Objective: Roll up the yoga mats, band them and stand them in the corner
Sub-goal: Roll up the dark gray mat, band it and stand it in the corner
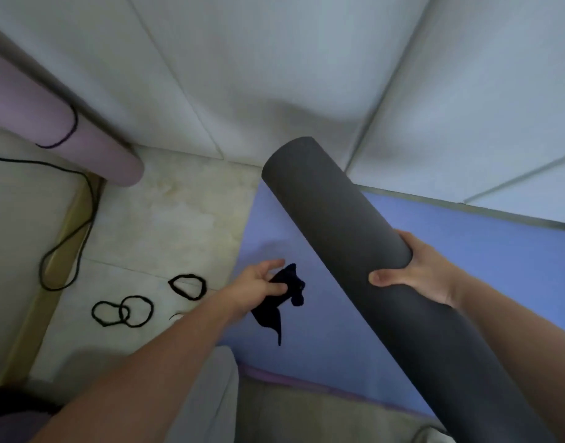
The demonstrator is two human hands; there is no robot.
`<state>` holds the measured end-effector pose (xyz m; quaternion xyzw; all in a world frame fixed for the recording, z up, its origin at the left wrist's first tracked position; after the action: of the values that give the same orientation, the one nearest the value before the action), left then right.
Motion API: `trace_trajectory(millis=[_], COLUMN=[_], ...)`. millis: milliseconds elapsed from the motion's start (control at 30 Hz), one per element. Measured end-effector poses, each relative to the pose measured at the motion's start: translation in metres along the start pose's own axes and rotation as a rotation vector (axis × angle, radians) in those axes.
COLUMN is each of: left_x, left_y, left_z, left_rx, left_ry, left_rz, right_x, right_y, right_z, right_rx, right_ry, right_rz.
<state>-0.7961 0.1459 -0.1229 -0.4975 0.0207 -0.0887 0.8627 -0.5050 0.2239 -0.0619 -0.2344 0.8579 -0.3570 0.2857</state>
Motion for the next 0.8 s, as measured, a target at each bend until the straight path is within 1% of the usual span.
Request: trace_trajectory(millis=[100, 167, 267, 367, 400, 467, 567, 633, 700, 800], left_x=[0.032, 0.044, 0.053, 0.062, 0.066, 0.077, 0.101, 0.112, 0.12, 0.126], left_y=[0.015, 0.023, 0.035, 0.041, 0.043, 0.039, 0.022, 0.003, -0.02, -0.046], left_z=[0.006, 0.008, 0.001, -0.015, -0.019, -0.021, -0.016, -0.012, -0.007, 0.011], left_rx=[0.017, 0.024, -0.044, -0.213, -0.242, -0.248, -0.23, -0.258, -0.287, -0.261], left_ry=[0.042, -0.019, -0.281, -0.722, -0.864, -1.081, -1.292, -1.304, -1.213, -1.163], left_rz=[0.02, 0.075, 0.21, 0.276, 0.261, 0.165, -0.035, -0.105, -0.128, -0.094], right_x=[-0.017, -0.024, -0.026, -0.023, -0.02, -0.012, 0.0, 0.005, 0.009, 0.016], right_y=[-0.008, -0.011, -0.014, -0.011, -0.009, -0.005, 0.0, 0.004, 0.008, 0.013], right_z=[0.037, 0.054, 0.074, 0.087, 0.09, 0.093, 0.088, 0.078, 0.064, 0.042], right_rx=[0.013, 0.021, 0.035, 0.034, 0.031, 0.027, 0.008, -0.01, -0.026, -0.051], right_ry=[0.002, 0.003, 0.004, 0.027, 0.045, 0.081, 0.145, 0.19, 0.218, 0.25], right_rz=[0.024, 0.042, 0.057, 0.064, 0.064, 0.065, 0.076, 0.093, 0.112, 0.134])
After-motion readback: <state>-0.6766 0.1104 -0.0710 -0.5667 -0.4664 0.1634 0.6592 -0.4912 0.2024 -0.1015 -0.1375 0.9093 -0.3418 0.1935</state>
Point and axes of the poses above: each hand's wrist, its own y-axis towards the middle knuckle, its own x-axis out of the palm, z = x × y, the point moved 6 cm from there along y, towards the middle knuckle, and after that the axes turned 3 degrees about -x, right-handed, at the moved point
